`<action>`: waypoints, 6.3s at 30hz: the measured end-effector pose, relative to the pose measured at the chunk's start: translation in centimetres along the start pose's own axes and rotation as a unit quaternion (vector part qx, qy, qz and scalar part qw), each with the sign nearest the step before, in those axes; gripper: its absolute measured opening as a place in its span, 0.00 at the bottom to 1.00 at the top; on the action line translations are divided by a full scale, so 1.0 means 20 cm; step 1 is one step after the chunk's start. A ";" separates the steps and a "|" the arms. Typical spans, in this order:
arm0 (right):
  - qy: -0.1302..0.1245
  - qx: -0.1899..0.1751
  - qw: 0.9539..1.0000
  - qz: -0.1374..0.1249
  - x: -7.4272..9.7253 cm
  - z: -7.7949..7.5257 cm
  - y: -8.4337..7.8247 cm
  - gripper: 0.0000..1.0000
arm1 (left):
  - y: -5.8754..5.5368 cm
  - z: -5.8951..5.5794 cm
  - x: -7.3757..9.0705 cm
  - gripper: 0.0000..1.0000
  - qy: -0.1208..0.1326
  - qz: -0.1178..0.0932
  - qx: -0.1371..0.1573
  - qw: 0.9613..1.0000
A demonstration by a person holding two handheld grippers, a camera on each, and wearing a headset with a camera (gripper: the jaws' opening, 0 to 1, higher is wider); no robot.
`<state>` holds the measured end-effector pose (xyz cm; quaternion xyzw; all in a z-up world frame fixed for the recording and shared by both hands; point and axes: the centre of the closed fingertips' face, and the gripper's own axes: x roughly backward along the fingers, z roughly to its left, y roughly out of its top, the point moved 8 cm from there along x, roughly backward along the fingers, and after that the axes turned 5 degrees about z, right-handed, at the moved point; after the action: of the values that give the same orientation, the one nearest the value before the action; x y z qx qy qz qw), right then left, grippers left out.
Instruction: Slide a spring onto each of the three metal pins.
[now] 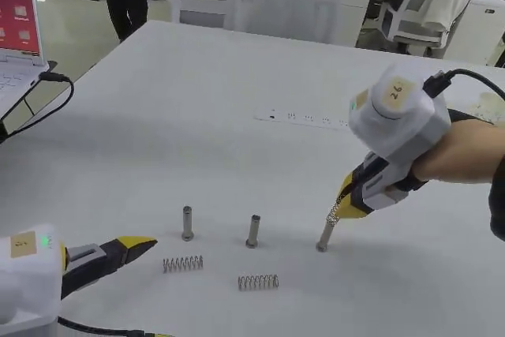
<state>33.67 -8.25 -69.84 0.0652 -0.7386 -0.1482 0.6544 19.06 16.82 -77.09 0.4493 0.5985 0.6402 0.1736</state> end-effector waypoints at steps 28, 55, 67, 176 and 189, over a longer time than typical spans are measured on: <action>0.023 -0.006 0.999 0.045 -0.26 -0.01 -0.03 0.08 | -0.01 0.00 0.00 0.84 -0.004 0.000 0.004 1.000; 0.024 -0.009 0.999 0.042 -0.29 0.02 -0.05 0.21 | 0.00 -0.02 0.00 0.84 -0.005 0.002 0.005 1.000; 0.017 0.026 0.999 0.005 -0.20 0.07 0.07 0.26 | 0.01 -0.03 0.00 0.83 -0.007 0.002 0.005 1.000; 0.088 0.210 0.974 0.009 -0.21 0.62 0.44 0.08 | 0.09 -0.10 -0.06 0.24 -0.070 -0.007 -0.056 0.996; 0.087 0.221 0.971 0.010 -0.19 0.64 0.45 0.08 | 0.10 -0.12 -0.07 0.07 -0.087 -0.005 -0.065 0.994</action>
<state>22.43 3.05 -72.04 0.2136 -0.6940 0.0310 0.6869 18.48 13.78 -75.52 0.4877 0.5406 0.6353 0.2573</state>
